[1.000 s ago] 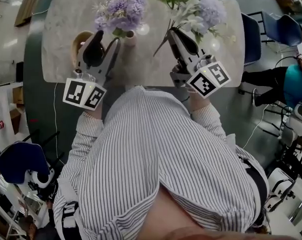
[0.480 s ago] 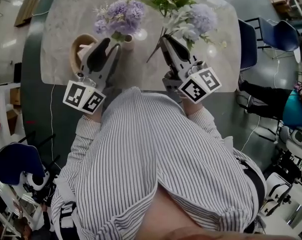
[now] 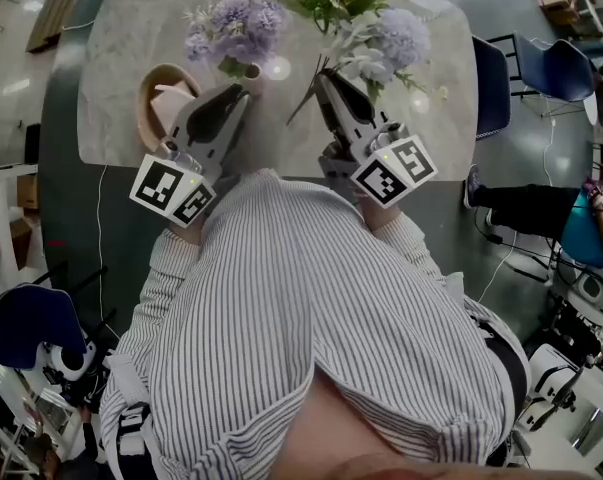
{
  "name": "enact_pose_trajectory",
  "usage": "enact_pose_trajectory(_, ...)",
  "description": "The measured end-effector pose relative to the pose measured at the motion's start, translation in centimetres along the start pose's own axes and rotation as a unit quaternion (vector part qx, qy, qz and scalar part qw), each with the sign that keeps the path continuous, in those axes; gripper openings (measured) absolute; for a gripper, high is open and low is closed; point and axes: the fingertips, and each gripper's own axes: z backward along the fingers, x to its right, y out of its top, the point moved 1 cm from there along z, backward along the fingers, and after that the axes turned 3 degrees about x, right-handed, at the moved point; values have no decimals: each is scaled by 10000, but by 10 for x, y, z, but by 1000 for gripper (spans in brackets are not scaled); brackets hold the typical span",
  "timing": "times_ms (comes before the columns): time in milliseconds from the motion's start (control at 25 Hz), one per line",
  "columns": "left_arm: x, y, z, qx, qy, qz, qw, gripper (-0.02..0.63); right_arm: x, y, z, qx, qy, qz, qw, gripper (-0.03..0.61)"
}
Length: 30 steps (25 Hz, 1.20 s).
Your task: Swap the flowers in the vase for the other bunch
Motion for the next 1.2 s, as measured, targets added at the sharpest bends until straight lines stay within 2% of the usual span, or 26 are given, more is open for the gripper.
enact_pose_trajectory(200, 10, -5, -4, -172, -176, 51, 9997, 38, -1, 1, 0, 35, -34, 16, 10000, 37)
enact_pose_trajectory(360, 13, -11, -1, -200, -71, -7, 9998, 34, -2, -6, 2, 7, -6, -20, 10000, 37)
enact_pose_trajectory(800, 13, -14, 7, -208, 167, 168, 9995, 26, -7, -10, 9, -27, -42, -134, 9999, 37)
enact_pose_trajectory(1200, 6, -21, 6, -263, 360, 261, 9987, 26, -4, -15, 10, -139, -50, -42, 9999, 37)
